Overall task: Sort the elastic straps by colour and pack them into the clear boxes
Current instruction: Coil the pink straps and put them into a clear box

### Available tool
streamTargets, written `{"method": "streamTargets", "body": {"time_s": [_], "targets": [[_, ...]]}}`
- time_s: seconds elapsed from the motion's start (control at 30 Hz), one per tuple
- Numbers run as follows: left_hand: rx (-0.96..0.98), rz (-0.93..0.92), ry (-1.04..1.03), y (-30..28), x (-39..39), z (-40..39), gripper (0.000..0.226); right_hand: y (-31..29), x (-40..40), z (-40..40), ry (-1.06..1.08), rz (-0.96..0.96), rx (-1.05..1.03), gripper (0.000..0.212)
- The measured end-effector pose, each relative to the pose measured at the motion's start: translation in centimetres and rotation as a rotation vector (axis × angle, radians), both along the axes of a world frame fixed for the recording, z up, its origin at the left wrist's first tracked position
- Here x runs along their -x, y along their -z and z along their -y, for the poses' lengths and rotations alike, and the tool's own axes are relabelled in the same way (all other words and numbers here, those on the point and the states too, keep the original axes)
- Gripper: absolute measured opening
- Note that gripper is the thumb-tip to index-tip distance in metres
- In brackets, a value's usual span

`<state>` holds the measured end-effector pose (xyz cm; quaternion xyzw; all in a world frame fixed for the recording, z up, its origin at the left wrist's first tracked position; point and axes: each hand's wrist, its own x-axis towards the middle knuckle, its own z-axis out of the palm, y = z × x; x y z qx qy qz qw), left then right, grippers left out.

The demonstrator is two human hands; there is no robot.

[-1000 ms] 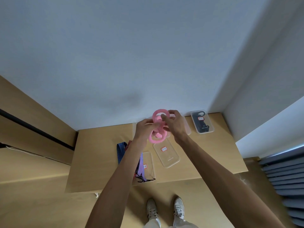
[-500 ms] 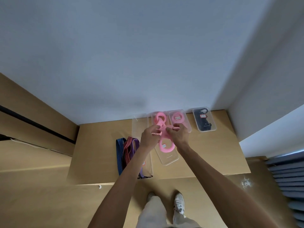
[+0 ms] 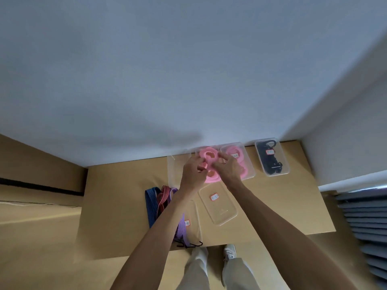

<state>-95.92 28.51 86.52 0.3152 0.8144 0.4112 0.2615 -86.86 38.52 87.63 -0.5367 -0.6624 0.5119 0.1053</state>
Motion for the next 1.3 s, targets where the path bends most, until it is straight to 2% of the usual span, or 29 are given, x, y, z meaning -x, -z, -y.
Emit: {"method": "streamTargets", "body": {"time_s": [0.27,0.5,0.6,0.7,0.8,0.9,1.0,1.03,1.2,1.3], "targets": [[0.088,-0.096,0.062,5.8,2.4,-3.1,0.038,5.4,2.5,-2.3,-0.077,0.048,-0.013,0.041],[0.113,-0.183,0.056,8.0,3.0,-3.9,0.045,8.2,3.6,-2.9,-0.119,0.025,-0.047,0.024],[0.157,-0.203,0.072,8.5,3.3,-3.9,0.04,8.7,3.8,-3.0,-0.133,-0.003,-0.055,0.022],[0.228,-0.32,0.169,8.7,3.3,-3.9,0.041,9.0,3.7,-3.0,-0.154,0.002,-0.085,0.019],[0.301,-0.42,0.26,9.0,3.3,-4.2,0.044,9.6,3.3,-3.3,-0.244,0.058,-0.199,0.014],[0.365,-0.422,0.361,9.7,3.6,-4.5,0.042,9.8,2.9,-3.4,-0.378,0.114,-0.349,0.025],[0.379,-0.462,0.381,10.2,4.0,-4.6,0.039,10.6,1.7,-3.1,-0.515,0.13,-0.62,0.048],[0.369,-0.462,0.372,10.2,4.0,-4.6,0.037,10.8,1.2,-3.1,-0.573,0.135,-0.649,0.057],[0.331,-0.443,0.377,10.0,4.4,-4.6,0.039,11.2,-0.7,-3.4,-0.751,0.209,-0.541,0.08],[0.271,-0.409,0.425,9.7,4.6,-4.1,0.05,11.0,-0.4,-3.8,-0.745,0.219,-0.533,0.075]]}}
